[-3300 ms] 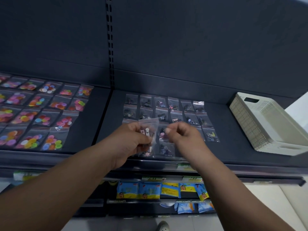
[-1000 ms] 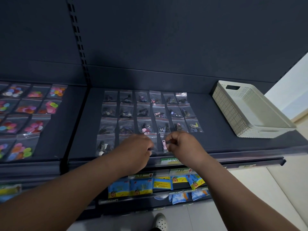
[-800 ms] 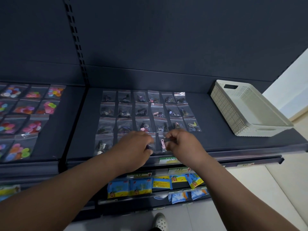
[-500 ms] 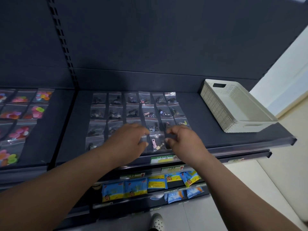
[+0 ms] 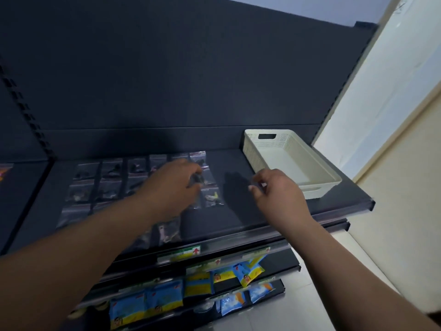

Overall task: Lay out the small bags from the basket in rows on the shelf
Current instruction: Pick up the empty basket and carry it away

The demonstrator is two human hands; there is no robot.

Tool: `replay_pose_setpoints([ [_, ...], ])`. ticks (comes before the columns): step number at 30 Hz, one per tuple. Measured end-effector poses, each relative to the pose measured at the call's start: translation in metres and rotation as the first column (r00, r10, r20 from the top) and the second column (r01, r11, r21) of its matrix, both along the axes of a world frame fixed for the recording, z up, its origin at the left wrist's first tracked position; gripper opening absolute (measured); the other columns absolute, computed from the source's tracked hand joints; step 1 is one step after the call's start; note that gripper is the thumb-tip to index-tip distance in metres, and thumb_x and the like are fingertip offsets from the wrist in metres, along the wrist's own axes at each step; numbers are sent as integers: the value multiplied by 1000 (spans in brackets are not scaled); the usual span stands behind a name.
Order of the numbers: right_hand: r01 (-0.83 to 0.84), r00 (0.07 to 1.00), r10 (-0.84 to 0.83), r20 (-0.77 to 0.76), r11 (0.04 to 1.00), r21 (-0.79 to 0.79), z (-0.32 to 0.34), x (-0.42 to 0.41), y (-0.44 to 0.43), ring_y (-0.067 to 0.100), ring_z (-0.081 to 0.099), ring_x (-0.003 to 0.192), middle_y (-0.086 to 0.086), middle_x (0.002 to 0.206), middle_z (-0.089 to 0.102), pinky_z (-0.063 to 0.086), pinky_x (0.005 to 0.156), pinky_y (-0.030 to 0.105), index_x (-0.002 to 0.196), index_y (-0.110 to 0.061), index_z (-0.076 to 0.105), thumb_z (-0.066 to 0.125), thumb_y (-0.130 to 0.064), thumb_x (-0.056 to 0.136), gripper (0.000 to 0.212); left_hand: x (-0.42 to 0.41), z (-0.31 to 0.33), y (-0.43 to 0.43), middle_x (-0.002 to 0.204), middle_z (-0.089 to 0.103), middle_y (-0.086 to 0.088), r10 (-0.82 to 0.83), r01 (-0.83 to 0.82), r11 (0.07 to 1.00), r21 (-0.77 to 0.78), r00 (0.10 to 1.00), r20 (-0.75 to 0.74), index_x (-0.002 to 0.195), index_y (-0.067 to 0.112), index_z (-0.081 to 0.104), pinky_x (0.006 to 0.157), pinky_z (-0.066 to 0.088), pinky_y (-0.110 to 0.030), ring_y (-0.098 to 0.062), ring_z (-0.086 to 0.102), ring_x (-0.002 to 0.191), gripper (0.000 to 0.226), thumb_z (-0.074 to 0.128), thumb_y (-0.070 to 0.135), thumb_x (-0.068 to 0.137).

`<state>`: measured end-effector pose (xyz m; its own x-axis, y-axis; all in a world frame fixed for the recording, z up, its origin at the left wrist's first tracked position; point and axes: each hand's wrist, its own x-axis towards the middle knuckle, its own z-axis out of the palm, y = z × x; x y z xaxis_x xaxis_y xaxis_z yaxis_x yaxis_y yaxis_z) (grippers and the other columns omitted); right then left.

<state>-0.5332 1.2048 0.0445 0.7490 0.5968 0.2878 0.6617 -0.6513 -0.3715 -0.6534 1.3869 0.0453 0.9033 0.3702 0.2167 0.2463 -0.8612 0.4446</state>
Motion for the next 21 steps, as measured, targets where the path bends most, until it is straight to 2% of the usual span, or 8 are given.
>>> replay_pose_setpoints([
  [5, 93, 995, -93, -27, 996, -17, 2, 41, -38, 26, 60, 90, 4, 110, 61, 43, 75, 30, 109, -18, 61, 56, -28, 89, 23, 50, 3, -20, 118, 55, -4, 45, -45, 998, -38, 999, 13, 118, 15, 59, 96, 42, -33, -23, 54, 110, 32, 60, 28, 88],
  [11, 210, 973, -217, -76, 973, -90, -4, 78, -72, 25, 61, 81, 5, 87, 67, 41, 64, 28, 95, -15, 58, 52, -33, 90, 19, 95, -1, -36, 122, 52, -1, 87, -87, 996, -7, 996, 15, 124, 18, 54, 90, 38, -28, -19, 53, 106, 37, 55, 34, 91],
  [14, 285, 945, -294, -141, 955, -83, -11, 90, -82, 22, 55, 78, 4, 87, 63, 37, 64, 29, 98, -12, 55, 50, -38, 90, 27, 116, -3, -41, 126, 52, -1, 92, -91, 995, -30, 995, 32, 127, 19, 52, 94, 40, -31, -19, 52, 111, 40, 54, 36, 91],
  [16, 331, 902, -322, -288, 943, -16, -18, 94, -86, 22, 55, 83, 4, 92, 61, 36, 67, 29, 111, -9, 49, 51, -41, 91, 38, 128, -4, -45, 126, 52, -3, 96, -95, 995, -42, 995, 33, 128, 18, 51, 95, 40, -32, -20, 52, 113, 42, 54, 37, 90],
  [18, 387, 835, -286, -470, 913, 132, -26, 97, -84, 22, 58, 93, 6, 105, 61, 41, 73, 29, 123, -8, 41, 55, -41, 89, 49, 138, -4, -48, 127, 52, -3, 95, -93, 995, -43, 995, 37, 129, 18, 50, 97, 40, -33, -21, 51, 114, 44, 54, 37, 90],
  [20, 460, 778, -224, -587, 840, 289, -38, 99, -75, 23, 55, 110, 8, 124, 55, 45, 91, 33, 131, -8, 36, 61, -39, 86, 60, 147, -5, -49, 128, 52, -4, 90, -88, 995, -45, 995, 41, 130, 17, 49, 98, 40, -33, -21, 51, 116, 45, 55, 37, 90],
  [21, 493, 756, -208, -621, 805, 331, -43, 100, -69, 25, 49, 121, 10, 134, 48, 42, 101, 37, 138, -8, 30, 62, -39, 84, 70, 151, -5, -48, 129, 51, -4, 85, -83, 996, -45, 995, 42, 131, 16, 49, 98, 39, -33, -22, 51, 117, 46, 55, 36, 90],
])
